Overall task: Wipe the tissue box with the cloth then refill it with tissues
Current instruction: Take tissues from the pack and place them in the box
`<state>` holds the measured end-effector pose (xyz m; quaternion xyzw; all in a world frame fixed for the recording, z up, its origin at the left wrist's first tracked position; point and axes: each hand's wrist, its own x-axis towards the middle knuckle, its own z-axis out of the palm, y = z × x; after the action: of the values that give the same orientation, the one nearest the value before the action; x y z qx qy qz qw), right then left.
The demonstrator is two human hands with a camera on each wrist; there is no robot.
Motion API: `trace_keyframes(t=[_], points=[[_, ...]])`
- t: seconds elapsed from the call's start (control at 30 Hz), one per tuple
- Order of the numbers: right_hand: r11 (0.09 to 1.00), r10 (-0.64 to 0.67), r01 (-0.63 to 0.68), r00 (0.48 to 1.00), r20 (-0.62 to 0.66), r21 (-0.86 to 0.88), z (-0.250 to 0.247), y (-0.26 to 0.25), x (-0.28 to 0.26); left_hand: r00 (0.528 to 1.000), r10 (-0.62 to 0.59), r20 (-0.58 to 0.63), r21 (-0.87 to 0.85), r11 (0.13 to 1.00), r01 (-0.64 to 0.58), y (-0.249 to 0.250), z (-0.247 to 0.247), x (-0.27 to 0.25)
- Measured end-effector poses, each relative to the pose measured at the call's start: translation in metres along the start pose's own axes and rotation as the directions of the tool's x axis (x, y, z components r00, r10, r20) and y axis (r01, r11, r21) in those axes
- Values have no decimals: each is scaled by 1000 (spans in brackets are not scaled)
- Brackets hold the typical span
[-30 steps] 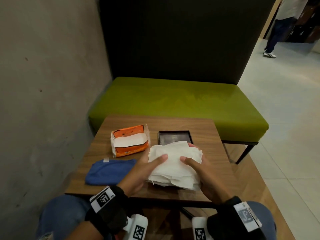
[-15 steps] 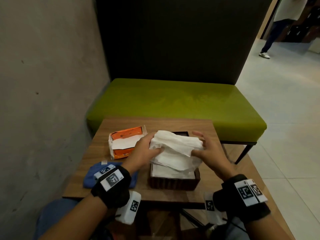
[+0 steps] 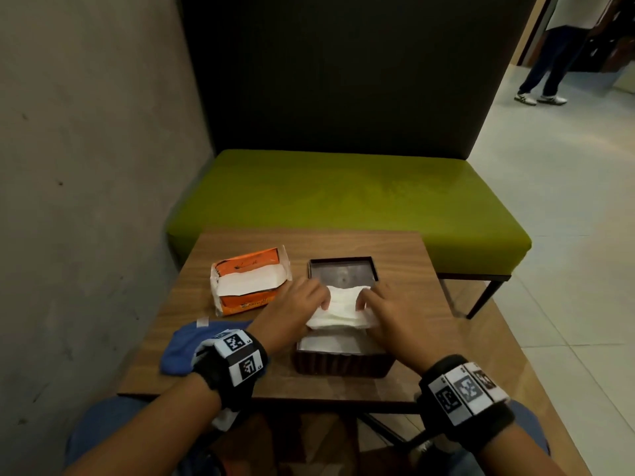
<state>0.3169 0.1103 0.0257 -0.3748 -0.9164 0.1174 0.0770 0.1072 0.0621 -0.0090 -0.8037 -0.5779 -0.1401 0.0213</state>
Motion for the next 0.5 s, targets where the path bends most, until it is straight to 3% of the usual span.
trace_keyframes(t=[0.1,0.17,0.2,0.23,0.3,0.33,0.4,0.5], points=[[992,85,-55,959,269,-114,7,0,-7,970,0,244,62,998,-15,2,-1,-1],[995,99,-98,938,333,-21,-8,1,-10,887,-57,459,-60,994,95,0,-19,0],[992,88,-110,945,314,54,-16,1,-12,878,-57,474,-125,983,131,-2,-27,1],[985,82,-119,958,273,122,-24,0,-11,904,-61,422,-193,969,156,-2,-34,2],[974,96,-122,985,142,191,-28,-7,-7,973,-66,219,-257,958,123,1,-43,3],[974,113,-128,990,88,188,-24,-11,-4,983,-56,175,-228,969,96,5,-44,4],[975,155,-166,984,83,150,-9,-20,3,976,-34,216,-116,991,60,17,-40,5],[968,220,-237,958,185,78,17,-30,7,940,-82,331,42,997,72,26,-23,3]])
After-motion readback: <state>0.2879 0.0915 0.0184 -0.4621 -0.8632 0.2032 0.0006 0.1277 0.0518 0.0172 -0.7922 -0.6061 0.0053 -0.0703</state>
